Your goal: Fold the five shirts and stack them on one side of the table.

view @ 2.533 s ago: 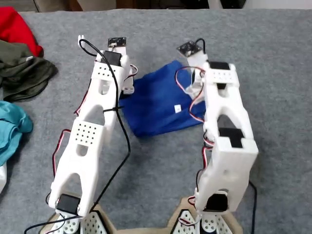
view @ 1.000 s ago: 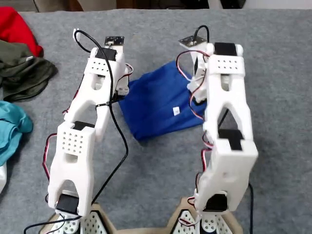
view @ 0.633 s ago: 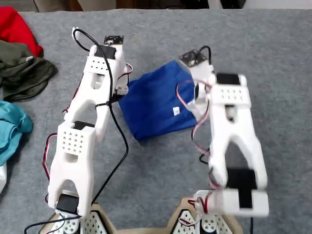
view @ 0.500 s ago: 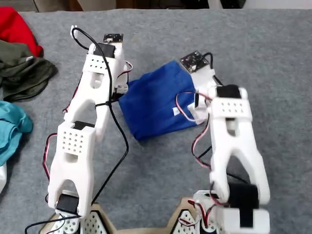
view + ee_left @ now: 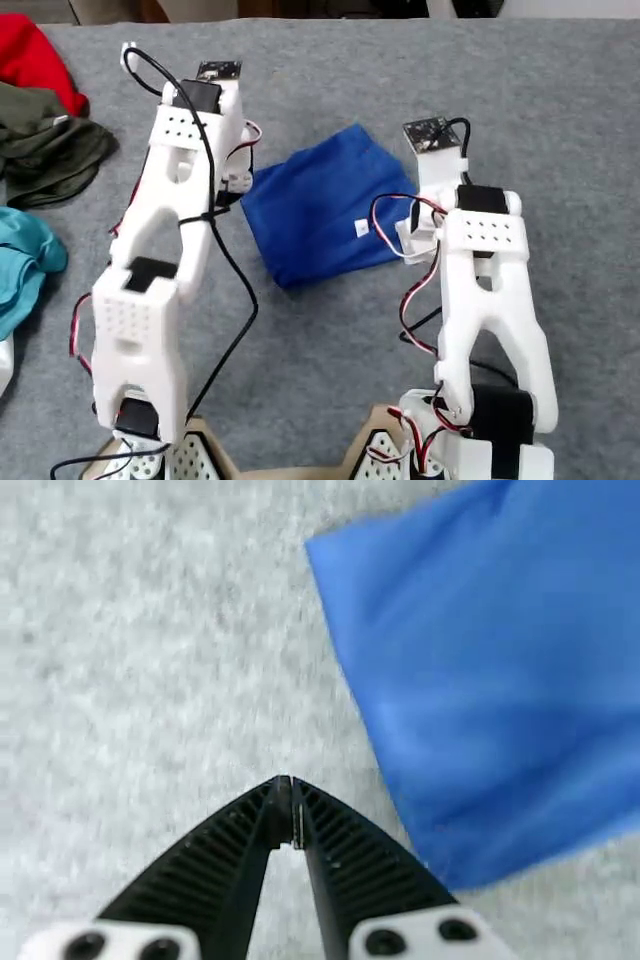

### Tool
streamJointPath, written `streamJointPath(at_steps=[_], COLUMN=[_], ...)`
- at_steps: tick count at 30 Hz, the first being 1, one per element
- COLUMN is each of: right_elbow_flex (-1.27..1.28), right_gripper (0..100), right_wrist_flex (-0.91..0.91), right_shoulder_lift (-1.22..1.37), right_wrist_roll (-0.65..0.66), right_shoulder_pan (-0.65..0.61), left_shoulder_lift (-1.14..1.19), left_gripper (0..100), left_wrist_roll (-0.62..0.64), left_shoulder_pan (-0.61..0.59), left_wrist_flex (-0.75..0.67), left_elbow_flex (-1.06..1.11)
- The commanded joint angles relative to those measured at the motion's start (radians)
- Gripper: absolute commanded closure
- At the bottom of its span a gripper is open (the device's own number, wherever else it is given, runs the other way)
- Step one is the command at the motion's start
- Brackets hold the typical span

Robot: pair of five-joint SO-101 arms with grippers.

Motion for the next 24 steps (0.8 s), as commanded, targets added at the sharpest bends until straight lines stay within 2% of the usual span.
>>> streamJointPath(at_steps=[1,9,14,20,24], right_elbow_flex=[-0.062,-0.269,-0.424,-0.438,-0.409], right_gripper=[99.1,98.7,91.6,90.6,90.6], right_wrist_flex=[-0.075,-0.068,0.037,0.101,0.103], right_shoulder_lift=[-0.042,0.225,0.38,0.381,0.338], right_wrist_roll=[-0.012,-0.158,-0.206,-0.198,-0.204], right_shoulder_pan=[0.021,0.022,0.021,0.021,0.021], left_shoulder_lift=[-0.189,-0.291,-0.291,-0.291,-0.291], left_gripper=[98,98,98,98,98], left_wrist_roll=[0.005,0.011,0.035,0.04,0.038], left_shoulder_pan=[0.041,0.058,0.091,0.166,0.169], left_wrist_flex=[0.011,-0.003,-0.003,-0.003,-0.012], left_elbow_flex=[0.127,0.259,0.287,0.288,0.281])
